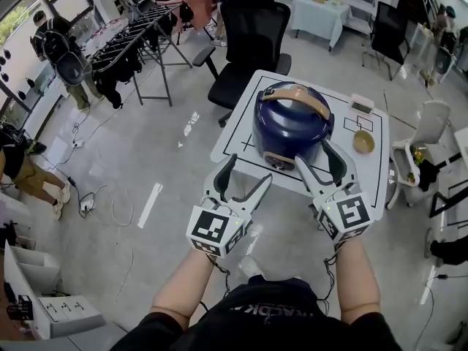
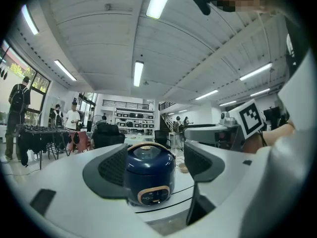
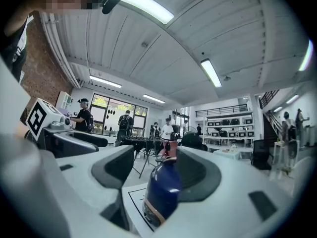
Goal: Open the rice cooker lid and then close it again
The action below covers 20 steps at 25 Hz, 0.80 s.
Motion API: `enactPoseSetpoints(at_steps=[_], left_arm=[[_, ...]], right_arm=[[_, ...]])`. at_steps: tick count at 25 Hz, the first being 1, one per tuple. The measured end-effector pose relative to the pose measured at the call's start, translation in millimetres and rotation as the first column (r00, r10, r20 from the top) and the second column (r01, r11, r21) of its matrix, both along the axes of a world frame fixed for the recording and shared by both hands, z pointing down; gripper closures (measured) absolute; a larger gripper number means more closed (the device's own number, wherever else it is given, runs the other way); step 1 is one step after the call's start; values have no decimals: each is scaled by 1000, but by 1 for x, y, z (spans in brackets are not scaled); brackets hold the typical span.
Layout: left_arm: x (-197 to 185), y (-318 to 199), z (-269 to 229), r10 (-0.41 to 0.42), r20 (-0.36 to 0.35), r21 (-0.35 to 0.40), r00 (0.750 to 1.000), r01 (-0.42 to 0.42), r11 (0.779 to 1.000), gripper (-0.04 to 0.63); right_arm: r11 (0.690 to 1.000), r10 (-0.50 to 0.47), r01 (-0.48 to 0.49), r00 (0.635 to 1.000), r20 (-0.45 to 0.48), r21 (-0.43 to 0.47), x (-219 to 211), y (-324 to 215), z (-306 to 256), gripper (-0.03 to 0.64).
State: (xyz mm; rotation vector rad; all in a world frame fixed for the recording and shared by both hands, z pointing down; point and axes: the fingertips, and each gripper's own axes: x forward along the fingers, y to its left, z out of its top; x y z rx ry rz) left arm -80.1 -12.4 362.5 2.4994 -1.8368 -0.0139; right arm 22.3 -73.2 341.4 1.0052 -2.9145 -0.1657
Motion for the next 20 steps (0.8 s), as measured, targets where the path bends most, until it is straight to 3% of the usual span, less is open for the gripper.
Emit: enactPoseSetpoints(at_steps=[20], left_arm=[[-51,-28,-6,38,-37,16,999,-37,999,253]], right_arm=[[996,65,-59,992,-111,61,-46,-37,-2,364]])
